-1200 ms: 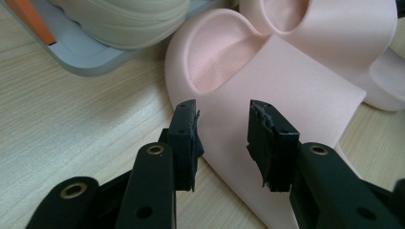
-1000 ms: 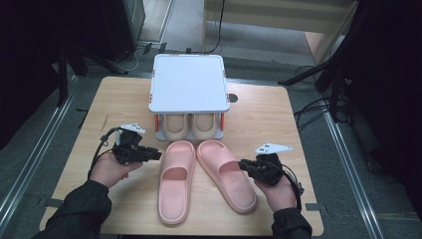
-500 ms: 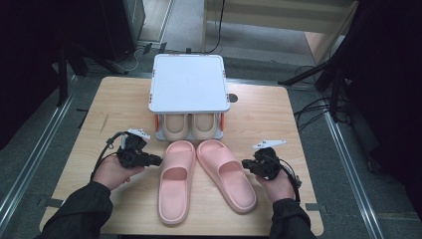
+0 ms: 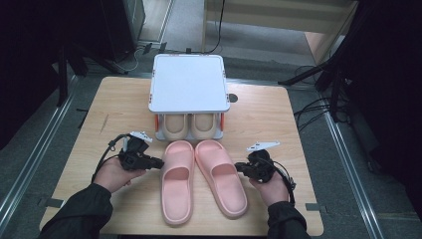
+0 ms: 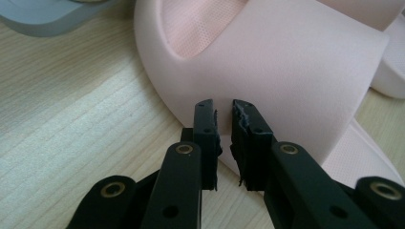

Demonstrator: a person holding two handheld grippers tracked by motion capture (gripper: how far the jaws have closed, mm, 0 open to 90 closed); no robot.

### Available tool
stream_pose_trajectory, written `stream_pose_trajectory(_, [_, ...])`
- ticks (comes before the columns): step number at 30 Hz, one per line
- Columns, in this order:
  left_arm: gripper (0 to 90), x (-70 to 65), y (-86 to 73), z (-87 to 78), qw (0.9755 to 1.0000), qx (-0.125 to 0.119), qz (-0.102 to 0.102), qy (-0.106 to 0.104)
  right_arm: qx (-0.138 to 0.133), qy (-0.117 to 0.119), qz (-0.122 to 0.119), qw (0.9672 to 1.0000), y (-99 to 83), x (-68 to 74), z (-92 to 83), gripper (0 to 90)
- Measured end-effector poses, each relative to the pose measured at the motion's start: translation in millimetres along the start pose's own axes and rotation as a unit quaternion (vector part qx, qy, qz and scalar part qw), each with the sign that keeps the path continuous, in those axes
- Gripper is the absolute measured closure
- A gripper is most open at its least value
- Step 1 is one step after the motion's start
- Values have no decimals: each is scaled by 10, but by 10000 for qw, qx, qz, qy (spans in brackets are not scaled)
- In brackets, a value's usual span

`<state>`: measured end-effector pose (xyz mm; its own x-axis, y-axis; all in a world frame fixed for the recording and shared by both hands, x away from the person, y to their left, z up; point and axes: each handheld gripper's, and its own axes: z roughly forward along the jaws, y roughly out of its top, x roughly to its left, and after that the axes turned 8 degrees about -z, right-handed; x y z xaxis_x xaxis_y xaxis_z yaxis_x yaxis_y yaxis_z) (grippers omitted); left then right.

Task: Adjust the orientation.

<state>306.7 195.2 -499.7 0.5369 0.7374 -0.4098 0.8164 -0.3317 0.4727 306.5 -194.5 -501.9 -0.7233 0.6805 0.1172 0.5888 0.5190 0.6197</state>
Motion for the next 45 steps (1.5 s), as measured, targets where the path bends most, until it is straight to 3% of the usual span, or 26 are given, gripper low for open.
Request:
stream_pose_trajectory(9, [797, -76, -27, 22, 9997, 114, 166, -130, -194, 336, 6, 9992, -2, 119, 56, 879])
stream_pose_trajectory(19, [721, -49, -14, -18, 9999, -9, 69, -143, -349, 261, 64, 9990, 0, 86, 64, 818])
stream_pose_trajectory(24, [648, -36, -9, -94, 9999, -116, 34, -89, -673, 230, -17, 9975, 24, 81, -29, 737])
stream_pose_trajectory(25, [616, -29, -1, -124, 9998, -161, 37, -65, -817, 231, -67, 9964, 40, 100, -88, 678])
stream_pose_trajectory(29, [584, -36, 4, -177, 9995, -287, 40, -85, -1124, 252, -141, 9932, 71, 143, -195, 594])
stream_pose_trajectory(31, [573, -39, 3, -193, 9995, -304, 64, -53, -1309, 395, -134, 9905, 81, 175, -242, 528])
stream_pose_trajectory(35, [561, -28, 1, -236, 9993, -368, 54, -31, -1456, 636, -244, 9870, 86, 298, -308, 526])
stream_pose_trajectory(41, [546, 16, -9, -278, 9990, -438, 22, -6, -1623, 606, -359, 9842, 91, 462, -375, 469])
stream_pose_trajectory(42, [546, 16, -9, -278, 9990, -438, 22, -6, -1625, 593, -348, 9843, 92, 488, -385, 437])
stream_pose_trajectory(45, [545, 29, 4, -267, 9990, -441, 9, -36, -1502, 939, -317, 9837, 83, 549, -368, 311])
